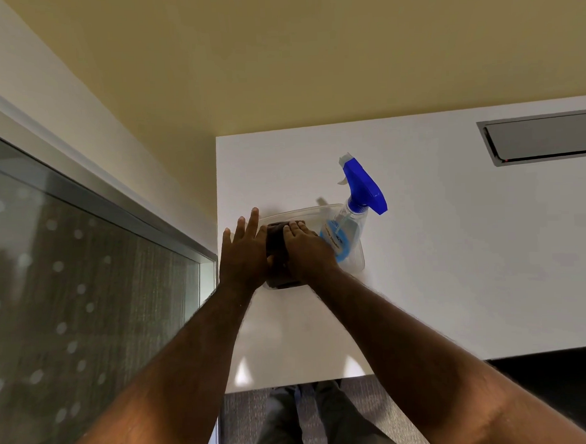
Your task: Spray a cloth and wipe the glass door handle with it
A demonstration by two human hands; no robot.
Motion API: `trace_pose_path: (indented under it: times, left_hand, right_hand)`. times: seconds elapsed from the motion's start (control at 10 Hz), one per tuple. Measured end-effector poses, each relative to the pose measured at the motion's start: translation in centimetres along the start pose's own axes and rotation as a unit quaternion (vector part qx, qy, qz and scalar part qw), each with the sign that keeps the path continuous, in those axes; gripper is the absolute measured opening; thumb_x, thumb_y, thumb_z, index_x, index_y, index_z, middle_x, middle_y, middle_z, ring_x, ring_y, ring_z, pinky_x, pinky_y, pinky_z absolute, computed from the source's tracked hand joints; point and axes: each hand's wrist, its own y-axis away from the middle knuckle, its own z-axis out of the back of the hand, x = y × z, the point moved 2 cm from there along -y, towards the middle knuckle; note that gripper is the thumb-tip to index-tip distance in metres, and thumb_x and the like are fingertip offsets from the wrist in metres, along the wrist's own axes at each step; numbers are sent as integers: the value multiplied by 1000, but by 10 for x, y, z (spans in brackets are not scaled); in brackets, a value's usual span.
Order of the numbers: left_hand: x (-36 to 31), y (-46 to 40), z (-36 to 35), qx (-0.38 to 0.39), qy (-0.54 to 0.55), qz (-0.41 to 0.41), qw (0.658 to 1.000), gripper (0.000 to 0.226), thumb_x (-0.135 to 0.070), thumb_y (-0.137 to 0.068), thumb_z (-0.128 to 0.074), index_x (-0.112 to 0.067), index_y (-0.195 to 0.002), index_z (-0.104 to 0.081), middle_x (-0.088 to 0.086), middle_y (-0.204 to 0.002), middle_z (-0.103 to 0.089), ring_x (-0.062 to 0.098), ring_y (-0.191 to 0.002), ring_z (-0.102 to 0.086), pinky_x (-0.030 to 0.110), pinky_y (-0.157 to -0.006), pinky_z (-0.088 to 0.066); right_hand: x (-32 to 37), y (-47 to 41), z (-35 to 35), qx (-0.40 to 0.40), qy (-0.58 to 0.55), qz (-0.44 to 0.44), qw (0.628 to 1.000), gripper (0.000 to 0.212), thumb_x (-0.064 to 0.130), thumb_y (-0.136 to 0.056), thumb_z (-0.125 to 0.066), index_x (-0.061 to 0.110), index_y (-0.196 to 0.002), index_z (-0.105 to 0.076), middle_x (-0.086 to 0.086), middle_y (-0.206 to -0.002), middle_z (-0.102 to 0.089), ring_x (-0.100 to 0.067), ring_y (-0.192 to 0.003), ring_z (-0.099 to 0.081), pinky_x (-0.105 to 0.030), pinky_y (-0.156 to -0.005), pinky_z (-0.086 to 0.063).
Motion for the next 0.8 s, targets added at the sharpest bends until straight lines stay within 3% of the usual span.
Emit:
trace_pose_path:
  times: [0.4, 0.6, 0.7, 0.8]
  left_hand:
    - [-7, -13, 4, 71, -20, 38, 997, 57, -52, -85, -63, -21, -132, -53, 5, -164, 13, 35, -150, -8, 58, -117, -12]
    - [-5, -8, 9, 44, -20, 31, 998, 57, -54, -83, -64, -22, -130, -56, 6, -165, -1, 33, -149, -17, 59, -115, -18]
    - [-5, -1, 18, 56, -7, 37, 998, 70, -58, -82, -63, -24, -141, -45, 6, -165, -3, 31, -150, -15, 56, -116, -18]
    - [-10, 20, 29, 44, -28, 39, 998, 85, -65, -81, -58, -28, -151, -27, 2, -165, -4, 28, -150, -15, 53, -116, -22]
  right_hand:
    - [-3, -13, -16, 20, -20, -6, 1000, 78, 26, -82, -74, 7, -145, -33, -13, -151, -38, -29, -140, -34, -44, -110, -32]
    - [1, -1, -3, 17, -27, -5, 999, 73, 28, -85, -71, 5, -143, -34, -15, -148, -42, -30, -139, -36, -43, -111, -33]
    - [3, 6, 13, -6, -40, 7, 999, 59, 31, -87, -67, 6, -135, -44, -15, -137, -52, -29, -128, -48, -40, -105, -41]
    - [7, 24, 35, 11, -48, 41, 998, 59, 35, -89, -65, 6, -135, -42, -15, -138, -49, -29, -126, -47, -41, -105, -41]
